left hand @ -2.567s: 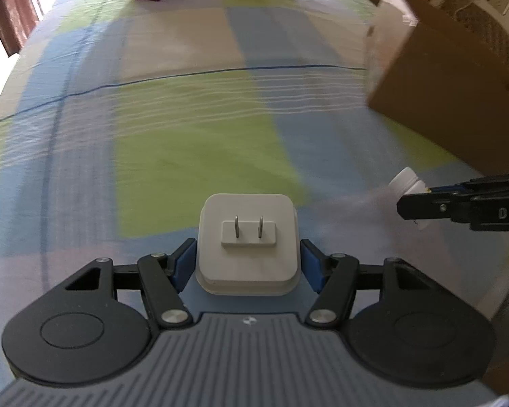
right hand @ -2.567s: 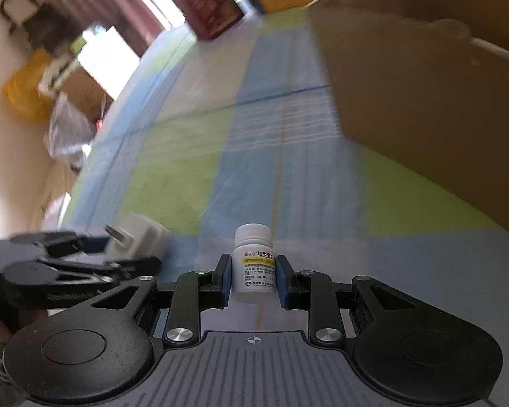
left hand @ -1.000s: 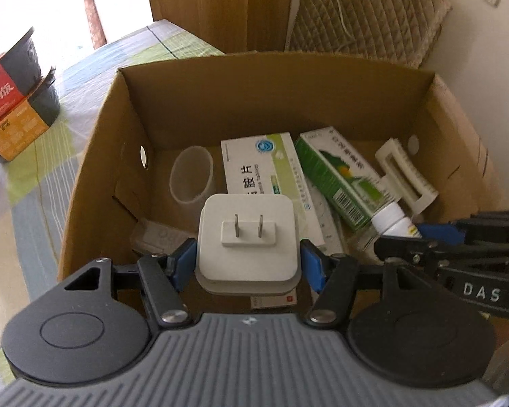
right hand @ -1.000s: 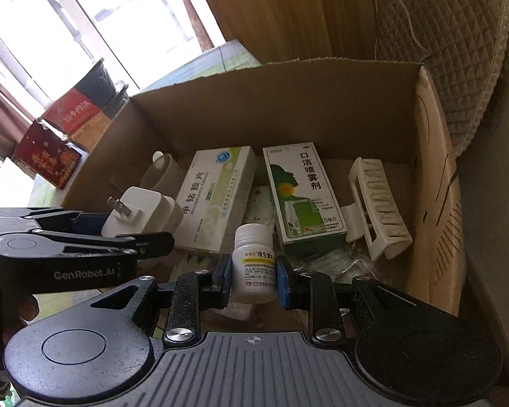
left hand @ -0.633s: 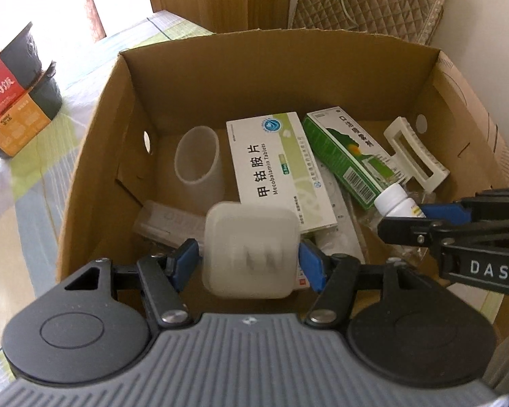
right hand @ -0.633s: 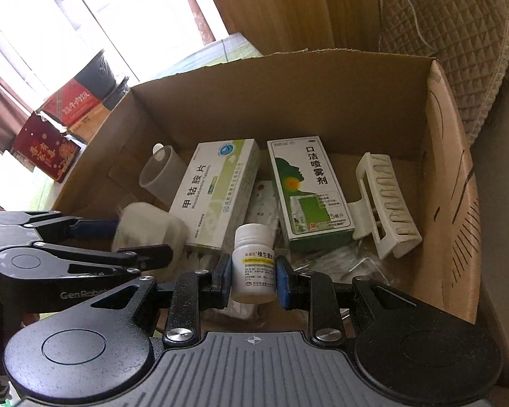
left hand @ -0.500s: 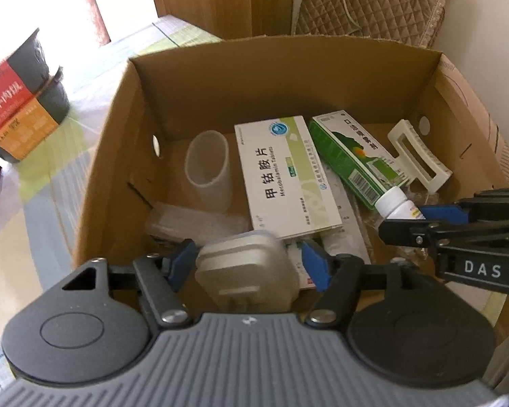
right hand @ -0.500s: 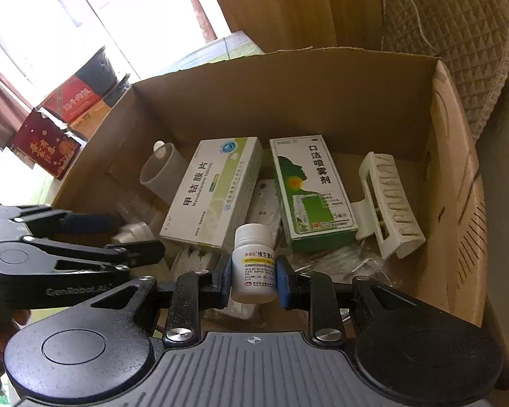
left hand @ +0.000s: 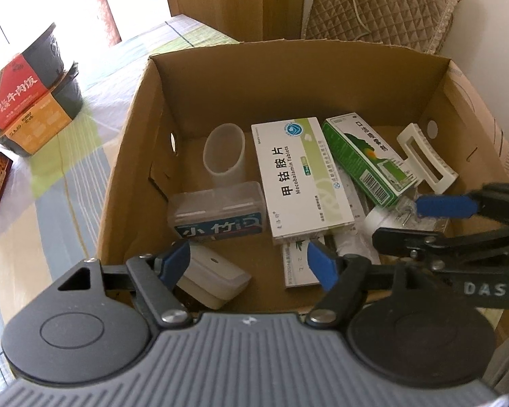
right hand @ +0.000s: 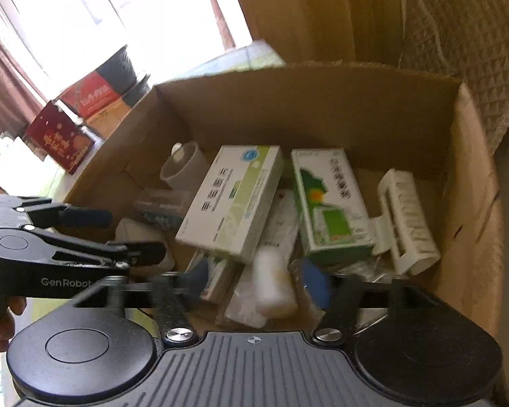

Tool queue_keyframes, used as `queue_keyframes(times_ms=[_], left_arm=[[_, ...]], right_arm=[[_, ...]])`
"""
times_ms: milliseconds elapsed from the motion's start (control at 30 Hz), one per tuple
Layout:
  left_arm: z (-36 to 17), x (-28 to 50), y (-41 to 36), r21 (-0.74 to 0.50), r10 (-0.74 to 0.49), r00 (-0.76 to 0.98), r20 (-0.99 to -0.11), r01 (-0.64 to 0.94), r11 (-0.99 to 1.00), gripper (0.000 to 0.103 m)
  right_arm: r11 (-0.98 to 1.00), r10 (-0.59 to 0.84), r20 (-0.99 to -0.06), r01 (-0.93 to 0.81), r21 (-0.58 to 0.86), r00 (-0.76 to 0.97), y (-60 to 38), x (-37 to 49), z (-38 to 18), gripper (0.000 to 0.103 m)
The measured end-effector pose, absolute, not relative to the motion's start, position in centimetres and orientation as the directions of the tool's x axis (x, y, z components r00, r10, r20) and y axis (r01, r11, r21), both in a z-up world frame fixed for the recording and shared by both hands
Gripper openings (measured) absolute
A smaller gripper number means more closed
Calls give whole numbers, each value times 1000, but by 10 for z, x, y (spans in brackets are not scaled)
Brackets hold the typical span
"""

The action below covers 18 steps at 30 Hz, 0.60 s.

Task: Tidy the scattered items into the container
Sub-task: 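Lower the plug adapter and pill bottle into the cardboard box and open both tools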

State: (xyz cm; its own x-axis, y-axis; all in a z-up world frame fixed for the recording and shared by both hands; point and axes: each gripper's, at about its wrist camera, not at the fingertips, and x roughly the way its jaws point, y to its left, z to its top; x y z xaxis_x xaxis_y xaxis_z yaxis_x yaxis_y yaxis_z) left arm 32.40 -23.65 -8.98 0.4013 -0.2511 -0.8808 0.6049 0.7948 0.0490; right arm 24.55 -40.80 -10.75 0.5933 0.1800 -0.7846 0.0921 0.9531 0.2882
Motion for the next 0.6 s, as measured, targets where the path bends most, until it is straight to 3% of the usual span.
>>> queue_keyframes(times_ms=[300, 367, 433, 600], left_arm=[[-89, 322, -235, 52, -245, 402, -882, 600, 798, 76], [-88, 321, -235, 52, -245, 403, -882, 599, 799, 77], [-88, 321, -235, 52, -245, 404, -881, 598, 799, 77], [-86, 319, -236, 57, -245, 410, -879, 599, 799, 78]], right_arm=[[973, 98, -811, 116, 201, 577, -408, 239, -104, 69], [973, 84, -813, 127, 191, 576, -408, 238, -103, 73], [974, 62, -810, 140, 176, 583, -409, 236, -101, 85], [973, 62, -808, 145, 180, 586, -408, 233, -98, 85]])
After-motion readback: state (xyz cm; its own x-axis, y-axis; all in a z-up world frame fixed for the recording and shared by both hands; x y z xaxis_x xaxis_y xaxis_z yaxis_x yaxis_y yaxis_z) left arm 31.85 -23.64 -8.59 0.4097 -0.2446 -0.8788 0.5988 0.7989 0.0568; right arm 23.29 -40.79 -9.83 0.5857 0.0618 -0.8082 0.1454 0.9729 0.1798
